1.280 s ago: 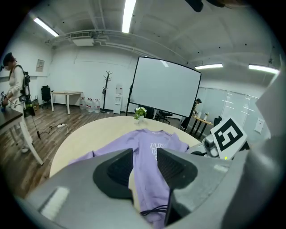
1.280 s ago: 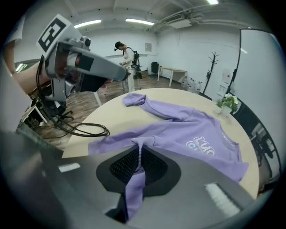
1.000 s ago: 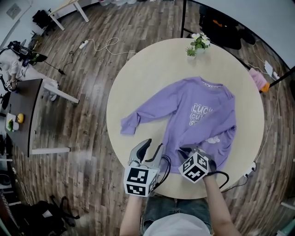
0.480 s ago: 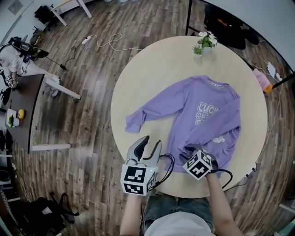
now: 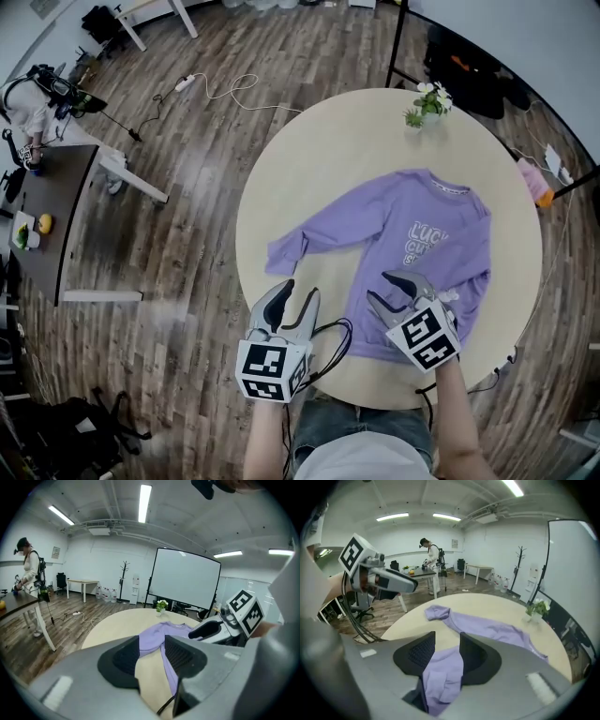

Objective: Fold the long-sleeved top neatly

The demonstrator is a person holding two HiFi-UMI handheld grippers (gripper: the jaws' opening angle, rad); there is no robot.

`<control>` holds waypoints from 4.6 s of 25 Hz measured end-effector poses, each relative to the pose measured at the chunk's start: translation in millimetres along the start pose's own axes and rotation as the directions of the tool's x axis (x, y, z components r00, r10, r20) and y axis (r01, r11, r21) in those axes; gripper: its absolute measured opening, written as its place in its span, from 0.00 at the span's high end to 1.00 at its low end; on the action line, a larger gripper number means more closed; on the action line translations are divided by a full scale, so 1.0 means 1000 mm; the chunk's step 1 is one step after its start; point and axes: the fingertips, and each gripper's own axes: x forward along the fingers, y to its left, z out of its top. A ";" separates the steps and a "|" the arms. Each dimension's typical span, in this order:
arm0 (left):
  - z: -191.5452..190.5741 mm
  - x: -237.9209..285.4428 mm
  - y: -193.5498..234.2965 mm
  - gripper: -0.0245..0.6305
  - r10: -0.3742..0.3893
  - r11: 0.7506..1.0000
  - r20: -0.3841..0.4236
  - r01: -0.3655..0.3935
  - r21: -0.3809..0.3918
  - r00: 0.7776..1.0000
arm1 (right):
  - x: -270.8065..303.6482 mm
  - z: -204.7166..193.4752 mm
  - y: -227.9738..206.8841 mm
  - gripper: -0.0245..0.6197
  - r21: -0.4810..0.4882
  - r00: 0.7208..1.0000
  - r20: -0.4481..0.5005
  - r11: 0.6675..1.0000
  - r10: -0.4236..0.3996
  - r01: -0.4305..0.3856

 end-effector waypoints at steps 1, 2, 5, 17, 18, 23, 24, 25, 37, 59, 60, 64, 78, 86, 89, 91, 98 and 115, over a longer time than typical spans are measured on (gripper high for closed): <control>0.003 -0.004 0.004 0.70 0.008 1.000 0.009 -0.008 -0.002 1.000 | -0.003 0.015 -0.004 0.66 -0.014 1.000 0.027 1.000 -0.013 0.014; 0.006 -0.008 0.008 0.70 0.016 1.000 0.018 -0.015 -0.005 1.000 | -0.004 0.030 -0.007 0.66 -0.033 0.998 0.050 0.999 -0.026 0.028; 0.019 -0.022 0.021 0.70 0.042 0.999 0.051 -0.042 -0.014 0.998 | -0.005 0.072 -0.012 0.67 -0.095 0.993 0.105 0.993 -0.058 0.068; 0.046 -0.075 0.080 0.70 0.195 0.981 0.148 -0.189 -0.051 0.970 | 0.076 0.139 0.056 0.70 -0.207 0.985 0.150 0.977 0.091 -0.059; 0.045 -0.077 0.083 0.70 0.205 0.979 0.151 -0.198 -0.056 0.967 | 0.086 0.134 0.061 0.70 -0.220 0.986 0.128 0.973 0.104 -0.074; 0.035 -0.090 0.100 0.70 0.252 0.967 0.150 -0.241 -0.088 0.956 | 0.129 0.107 0.087 0.70 -0.260 0.984 0.031 0.952 0.178 -0.164; 0.032 -0.093 0.103 0.70 0.262 0.964 0.148 -0.250 -0.094 0.954 | 0.137 0.103 0.092 0.71 -0.271 0.982 0.012 0.946 0.189 -0.179; 0.030 -0.095 0.106 0.70 0.271 0.961 0.145 -0.259 -0.099 0.951 | 0.143 0.099 0.096 0.71 -0.286 0.980 -0.006 0.939 0.198 -0.191; 0.002 -0.108 0.129 0.70 0.329 0.937 0.102 -0.311 -0.159 0.939 | 0.209 0.060 0.110 0.70 -0.327 0.962 -0.171 0.908 0.215 -0.261; -0.019 -0.102 0.137 0.70 0.339 0.926 0.061 -0.321 -0.199 0.939 | 0.235 0.050 0.087 0.89 -0.132 0.966 -0.178 0.968 0.188 -0.213; -0.018 -0.102 0.137 0.70 0.338 0.926 0.062 -0.320 -0.199 0.939 | 0.235 0.051 0.085 0.89 -0.100 0.965 -0.173 0.971 0.197 -0.216; -0.015 -0.101 0.135 0.70 0.335 0.928 0.064 -0.317 -0.197 0.940 | 0.229 0.055 0.079 0.89 -0.063 0.972 -0.139 0.978 0.187 -0.197; 0.013 -0.069 0.103 0.70 0.219 0.970 0.100 -0.206 -0.127 0.971 | 0.119 0.120 0.011 0.89 0.180 0.980 0.196 0.981 0.031 -0.067; 0.037 -0.029 0.058 0.70 0.070 0.997 0.108 -0.065 -0.046 0.992 | 0.043 0.117 -0.050 0.89 0.352 0.936 0.304 0.934 -0.175 0.061; 0.043 -0.011 0.036 0.70 0.011 1.000 0.102 -0.011 -0.005 0.995 | 0.009 0.106 -0.074 0.89 0.436 0.903 0.335 0.894 -0.269 0.105; 0.051 -0.001 0.020 0.70 -0.029 0.999 0.097 0.027 0.023 0.995 | -0.015 0.099 -0.090 0.89 0.489 0.878 0.346 0.862 -0.330 0.131; 0.060 0.034 -0.034 0.70 -0.173 0.980 0.057 0.166 0.111 0.983 | -0.091 0.054 -0.128 0.89 0.636 0.776 0.320 0.730 -0.544 0.249; 0.024 0.074 -0.146 0.70 -0.366 0.901 -0.102 0.379 0.210 0.925 | -0.140 -0.117 -0.118 0.89 0.930 0.731 0.091 0.321 -0.676 0.181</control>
